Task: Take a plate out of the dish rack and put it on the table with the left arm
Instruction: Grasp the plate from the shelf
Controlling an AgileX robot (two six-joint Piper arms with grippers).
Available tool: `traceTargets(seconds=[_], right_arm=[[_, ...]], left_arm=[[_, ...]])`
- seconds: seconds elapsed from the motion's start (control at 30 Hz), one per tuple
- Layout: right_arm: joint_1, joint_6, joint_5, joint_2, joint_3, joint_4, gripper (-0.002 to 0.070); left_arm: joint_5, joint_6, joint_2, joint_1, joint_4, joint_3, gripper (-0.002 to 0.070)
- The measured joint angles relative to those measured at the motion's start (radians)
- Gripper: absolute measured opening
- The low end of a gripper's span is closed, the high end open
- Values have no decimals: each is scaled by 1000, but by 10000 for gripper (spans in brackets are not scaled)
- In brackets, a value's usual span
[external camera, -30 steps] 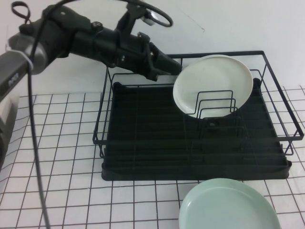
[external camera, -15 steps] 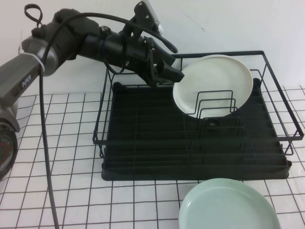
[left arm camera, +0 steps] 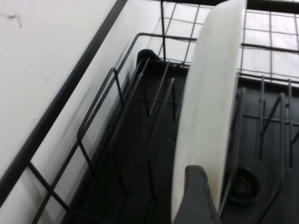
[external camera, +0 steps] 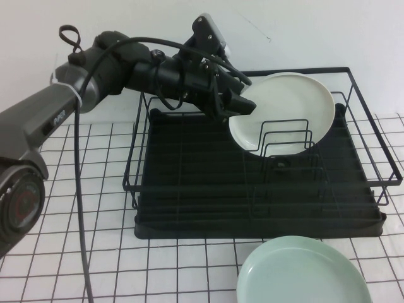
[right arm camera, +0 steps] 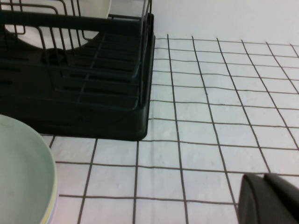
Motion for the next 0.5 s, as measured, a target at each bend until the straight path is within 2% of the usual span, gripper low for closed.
traceTargets(seconds=[0.5], right_arm=[[0,0,0,0,0,0,-1]], left_arm=[[-91,6,38,0,-41,-21,428]])
